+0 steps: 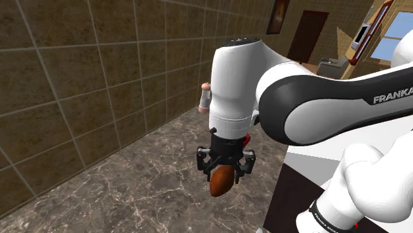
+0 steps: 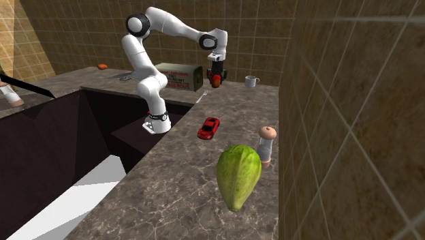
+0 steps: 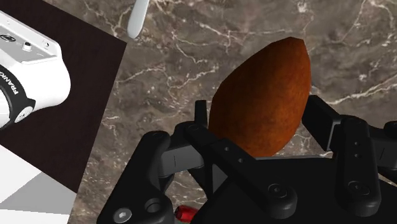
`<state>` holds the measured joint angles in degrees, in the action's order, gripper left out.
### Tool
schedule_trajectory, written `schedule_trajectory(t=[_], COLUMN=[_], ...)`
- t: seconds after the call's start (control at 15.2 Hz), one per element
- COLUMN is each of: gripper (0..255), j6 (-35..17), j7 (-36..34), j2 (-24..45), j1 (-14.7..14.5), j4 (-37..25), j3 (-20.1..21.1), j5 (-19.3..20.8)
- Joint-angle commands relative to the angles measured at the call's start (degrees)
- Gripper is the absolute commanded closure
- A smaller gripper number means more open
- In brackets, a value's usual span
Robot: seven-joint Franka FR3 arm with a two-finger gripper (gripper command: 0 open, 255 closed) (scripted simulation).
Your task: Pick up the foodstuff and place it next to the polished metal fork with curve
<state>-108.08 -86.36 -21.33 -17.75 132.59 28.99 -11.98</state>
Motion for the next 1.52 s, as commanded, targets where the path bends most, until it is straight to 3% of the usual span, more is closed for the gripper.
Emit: schedule_trajectory(t=[0.0, 1.45], gripper=[255, 255], j6=[-1.06, -19.50], j7=[-1.04, -3.15], j2=[0.63, 9.75], j1=[-0.31, 0.41], j4=[0.37, 10.23], j3=[0.89, 4.52], j5=[-0.21, 1.75])
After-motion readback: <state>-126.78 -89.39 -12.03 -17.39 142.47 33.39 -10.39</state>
